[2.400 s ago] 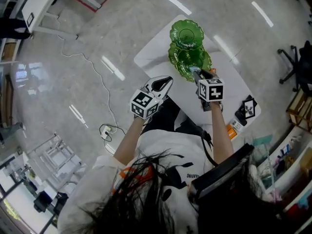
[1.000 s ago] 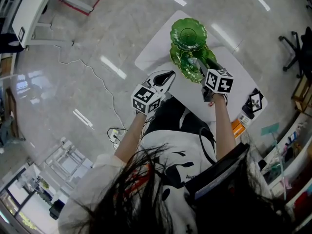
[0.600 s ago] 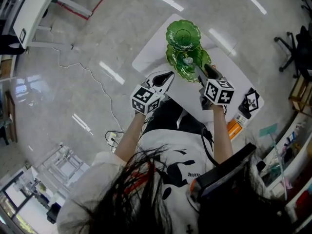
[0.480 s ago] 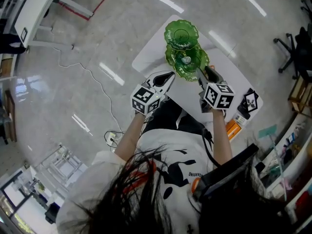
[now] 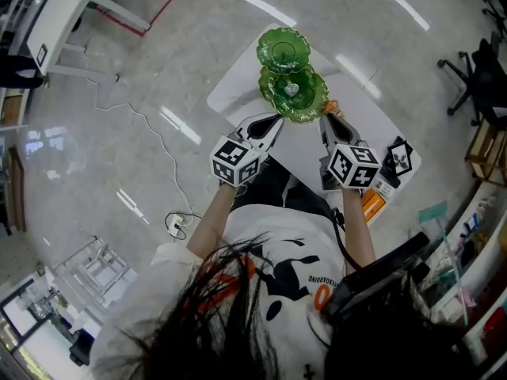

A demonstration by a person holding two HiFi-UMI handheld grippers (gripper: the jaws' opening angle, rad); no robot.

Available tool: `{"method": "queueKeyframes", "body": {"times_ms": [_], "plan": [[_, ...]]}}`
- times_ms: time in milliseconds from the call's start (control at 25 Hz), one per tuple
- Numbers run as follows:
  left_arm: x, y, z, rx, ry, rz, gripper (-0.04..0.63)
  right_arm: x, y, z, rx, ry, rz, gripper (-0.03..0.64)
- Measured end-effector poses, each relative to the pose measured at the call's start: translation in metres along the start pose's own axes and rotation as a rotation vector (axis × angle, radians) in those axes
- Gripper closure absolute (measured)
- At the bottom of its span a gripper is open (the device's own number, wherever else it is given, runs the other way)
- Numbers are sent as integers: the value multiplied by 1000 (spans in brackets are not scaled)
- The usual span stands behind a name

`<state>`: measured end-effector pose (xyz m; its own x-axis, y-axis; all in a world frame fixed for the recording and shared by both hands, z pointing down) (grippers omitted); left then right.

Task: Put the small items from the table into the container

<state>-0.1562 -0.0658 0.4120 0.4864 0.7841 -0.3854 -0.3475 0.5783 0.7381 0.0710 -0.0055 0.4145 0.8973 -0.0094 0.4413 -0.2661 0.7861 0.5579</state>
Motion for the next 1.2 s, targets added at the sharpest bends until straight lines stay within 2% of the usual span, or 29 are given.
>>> {"method": "queueKeyframes", "body": {"times_ms": [360,640,840,1200], "plan": [[50,4,3,16,-25,12,586,8,24,-36,2,-41,-19,561],[71,12,3,-2,-42,27,588,15,43,-53,-21,-43,-23,561],[83,18,9,17,-31,3,588,27,52,-59,-26,-45,-18,561],[95,28,16,-30,-17,19,588,36,64,-64,-47,-44,4,561]]}}
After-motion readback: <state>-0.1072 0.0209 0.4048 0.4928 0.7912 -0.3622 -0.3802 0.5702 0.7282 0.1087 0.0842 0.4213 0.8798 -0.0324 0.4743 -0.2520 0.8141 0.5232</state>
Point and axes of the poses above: the fingertips, and each gripper's own axes: z forward along the fingers, x to its right, y out of its underside, the point moved 10 cm from there along -z, backward along the fingers, and after that the axes turned 14 degrees about -x, right-handed, at the moved point
